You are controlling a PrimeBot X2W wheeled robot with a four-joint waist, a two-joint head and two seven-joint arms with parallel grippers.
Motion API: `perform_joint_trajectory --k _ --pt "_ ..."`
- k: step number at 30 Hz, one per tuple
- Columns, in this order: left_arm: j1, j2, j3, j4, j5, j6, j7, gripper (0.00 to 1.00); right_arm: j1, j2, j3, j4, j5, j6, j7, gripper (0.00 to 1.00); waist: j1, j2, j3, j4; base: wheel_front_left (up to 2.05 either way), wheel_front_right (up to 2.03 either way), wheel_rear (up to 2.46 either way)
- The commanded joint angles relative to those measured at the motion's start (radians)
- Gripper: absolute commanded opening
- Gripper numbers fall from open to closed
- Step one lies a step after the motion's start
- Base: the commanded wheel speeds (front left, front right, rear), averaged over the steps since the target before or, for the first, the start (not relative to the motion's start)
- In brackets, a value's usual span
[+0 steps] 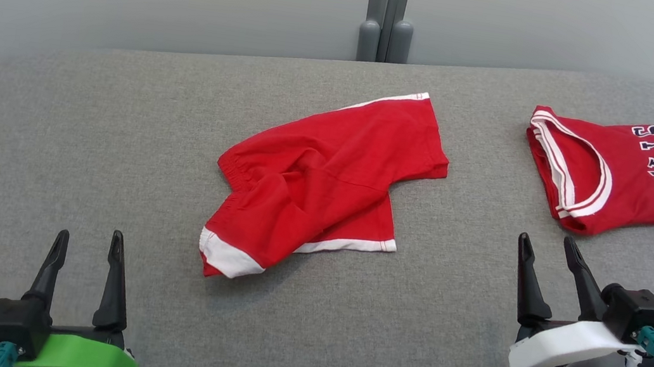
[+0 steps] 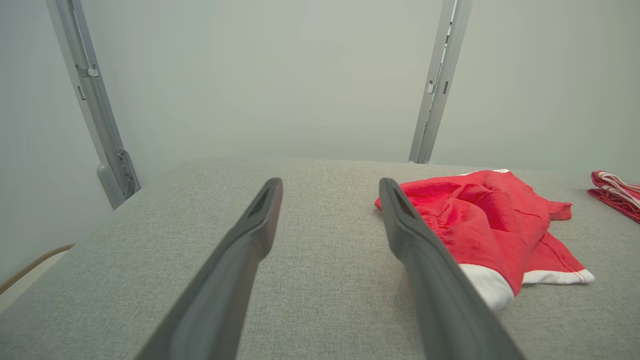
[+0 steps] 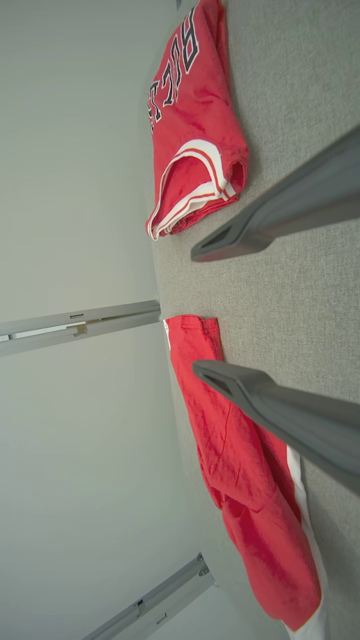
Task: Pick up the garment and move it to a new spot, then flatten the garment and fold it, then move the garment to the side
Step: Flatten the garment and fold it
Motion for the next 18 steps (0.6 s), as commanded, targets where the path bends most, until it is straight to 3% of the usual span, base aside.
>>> perform_joint_trajectory --k 1,18 --pt "0.012 0.000 0.005 -0.010 0.003 0.007 -0.004 1.00 0.015 0.001 -0.005 -0.008 -0.009 0.000 -0.004 1.00 0.0000 0.0000 -0.005 -0.007 0.00 0.00 0.00" --pt "0.022 0.001 0.013 0.059 0.049 0.021 -0.004 1.00 0.072 0.035 -0.078 -0.051 -0.054 0.000 -0.004 1.00 0.0000 0.0000 -0.023 -0.035 0.00 0.00 0.00"
